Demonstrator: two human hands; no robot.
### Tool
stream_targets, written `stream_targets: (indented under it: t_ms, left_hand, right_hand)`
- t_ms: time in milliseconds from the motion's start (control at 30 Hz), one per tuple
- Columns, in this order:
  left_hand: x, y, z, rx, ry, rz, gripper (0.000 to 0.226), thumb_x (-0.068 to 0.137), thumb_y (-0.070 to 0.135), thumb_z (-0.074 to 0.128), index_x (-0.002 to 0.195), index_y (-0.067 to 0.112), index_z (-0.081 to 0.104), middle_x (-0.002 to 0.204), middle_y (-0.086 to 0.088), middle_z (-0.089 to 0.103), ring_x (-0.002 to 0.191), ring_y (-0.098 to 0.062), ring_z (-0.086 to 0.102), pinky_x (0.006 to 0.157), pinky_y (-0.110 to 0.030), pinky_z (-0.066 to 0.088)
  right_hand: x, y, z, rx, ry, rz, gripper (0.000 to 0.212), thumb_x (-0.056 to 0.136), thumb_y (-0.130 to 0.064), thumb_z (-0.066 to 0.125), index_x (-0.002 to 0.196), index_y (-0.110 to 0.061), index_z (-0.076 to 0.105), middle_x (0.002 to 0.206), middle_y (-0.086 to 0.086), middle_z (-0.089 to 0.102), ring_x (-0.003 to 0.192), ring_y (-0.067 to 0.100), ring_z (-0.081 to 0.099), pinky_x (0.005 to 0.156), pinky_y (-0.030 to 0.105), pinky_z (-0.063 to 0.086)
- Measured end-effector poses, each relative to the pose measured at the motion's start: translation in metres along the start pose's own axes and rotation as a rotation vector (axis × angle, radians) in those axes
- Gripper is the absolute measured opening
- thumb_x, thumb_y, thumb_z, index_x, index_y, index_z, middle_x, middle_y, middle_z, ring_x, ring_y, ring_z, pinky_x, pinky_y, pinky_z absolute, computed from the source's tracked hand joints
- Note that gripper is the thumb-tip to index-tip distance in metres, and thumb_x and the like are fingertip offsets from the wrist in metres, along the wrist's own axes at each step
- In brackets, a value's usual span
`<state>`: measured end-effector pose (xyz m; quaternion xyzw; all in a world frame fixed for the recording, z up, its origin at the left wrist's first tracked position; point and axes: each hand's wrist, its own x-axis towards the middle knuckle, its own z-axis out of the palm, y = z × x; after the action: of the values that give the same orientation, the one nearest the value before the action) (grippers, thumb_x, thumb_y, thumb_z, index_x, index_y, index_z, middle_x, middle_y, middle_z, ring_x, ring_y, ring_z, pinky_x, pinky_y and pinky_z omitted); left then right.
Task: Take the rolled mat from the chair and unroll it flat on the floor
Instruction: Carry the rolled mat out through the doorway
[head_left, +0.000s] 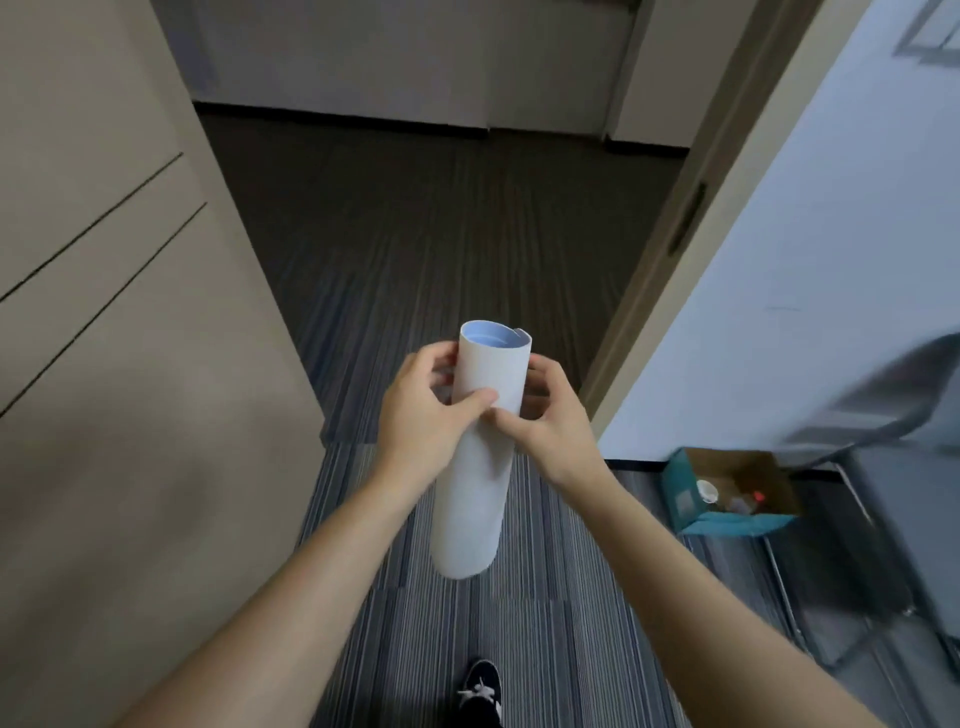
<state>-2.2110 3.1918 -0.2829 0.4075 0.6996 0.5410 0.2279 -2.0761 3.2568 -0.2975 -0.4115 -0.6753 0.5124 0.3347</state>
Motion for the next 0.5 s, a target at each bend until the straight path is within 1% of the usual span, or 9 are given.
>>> stream_targets:
  t_ms: [67, 100, 200, 233, 300, 333, 433, 500]
  left_hand:
    - [0.046, -0.020, 0.013, 0.002, 0.015, -0.005, 0.052, 0.069, 0.023, 0.082, 0.114, 0.029, 0.057, 0.115, 0.009, 0.062, 0.097, 0.001, 0.060, 0.079, -0.018, 0.048]
    - [0.065, -0.029, 0.017, 0.003, 0.019, -0.025, 0.052, 0.069, 0.023, 0.082, 0.114, 0.029, 0.057, 0.115, 0.009, 0.062, 0.098, 0.001, 0.059, 0.079, -0.018, 0.048]
    - [0.124, -0.056, 0.032, 0.013, -0.002, -0.046, 0.050, 0.069, 0.021, 0.082, 0.111, 0.030, 0.055, 0.115, 0.007, 0.062, 0.096, 0.004, 0.059, 0.073, -0.006, 0.042]
    - [0.140, -0.066, 0.036, 0.010, -0.011, -0.066, 0.050, 0.069, 0.021, 0.082, 0.110, 0.031, 0.055, 0.115, 0.007, 0.061, 0.096, 0.004, 0.059, 0.071, -0.003, 0.041]
    - [0.176, -0.090, 0.044, 0.004, -0.029, -0.093, 0.050, 0.070, 0.020, 0.082, 0.110, 0.031, 0.055, 0.115, 0.007, 0.061, 0.095, 0.004, 0.058, 0.071, -0.003, 0.041]
    - [0.190, -0.104, 0.048, 0.003, -0.040, -0.094, 0.050, 0.070, 0.021, 0.082, 0.111, 0.031, 0.055, 0.115, 0.007, 0.062, 0.096, 0.004, 0.059, 0.073, -0.005, 0.042]
    - [0.226, -0.154, 0.062, -0.021, -0.055, -0.120, 0.050, 0.070, 0.021, 0.082, 0.112, 0.030, 0.057, 0.116, 0.007, 0.062, 0.096, 0.001, 0.061, 0.080, -0.019, 0.049]
    - [0.253, -0.203, 0.079, -0.027, -0.059, -0.115, 0.051, 0.070, 0.021, 0.082, 0.114, 0.028, 0.057, 0.116, 0.008, 0.063, 0.097, 0.002, 0.061, 0.081, -0.023, 0.051]
  right_hand:
    - [0.050, 0.016, 0.005, -0.005, -0.020, -0.012, 0.057, 0.074, -0.019, 0.079, 0.124, -0.023, 0.052, 0.115, -0.011, 0.065, 0.098, 0.001, 0.062, 0.086, 0.029, 0.054]
    - [0.071, 0.022, 0.008, -0.007, -0.034, 0.002, 0.057, 0.075, -0.017, 0.079, 0.125, -0.023, 0.051, 0.115, -0.011, 0.065, 0.098, -0.001, 0.062, 0.085, 0.026, 0.054]
    - [0.130, 0.045, 0.017, -0.026, -0.036, 0.024, 0.057, 0.076, -0.015, 0.079, 0.126, -0.022, 0.051, 0.116, -0.010, 0.064, 0.098, -0.002, 0.061, 0.083, 0.021, 0.052]
    - [0.146, 0.052, 0.021, -0.030, -0.038, 0.047, 0.057, 0.076, -0.015, 0.079, 0.126, -0.022, 0.051, 0.116, -0.010, 0.064, 0.098, -0.002, 0.061, 0.082, 0.021, 0.052]
    - [0.181, 0.069, 0.032, -0.039, -0.038, 0.074, 0.056, 0.076, -0.016, 0.079, 0.124, -0.024, 0.051, 0.114, -0.014, 0.064, 0.097, -0.003, 0.060, 0.081, 0.020, 0.051]
    - [0.195, 0.080, 0.037, -0.045, -0.037, 0.079, 0.056, 0.076, -0.016, 0.079, 0.123, -0.026, 0.051, 0.113, -0.016, 0.063, 0.096, -0.004, 0.059, 0.080, 0.020, 0.051]
    - [0.232, 0.119, 0.058, -0.045, -0.022, 0.130, 0.055, 0.077, -0.016, 0.079, 0.121, -0.028, 0.050, 0.111, -0.018, 0.062, 0.094, -0.008, 0.059, 0.077, 0.014, 0.049]
    - [0.260, 0.163, 0.074, -0.051, 0.005, 0.122, 0.054, 0.077, -0.016, 0.079, 0.122, -0.027, 0.050, 0.111, -0.018, 0.062, 0.094, -0.010, 0.058, 0.074, 0.008, 0.046]
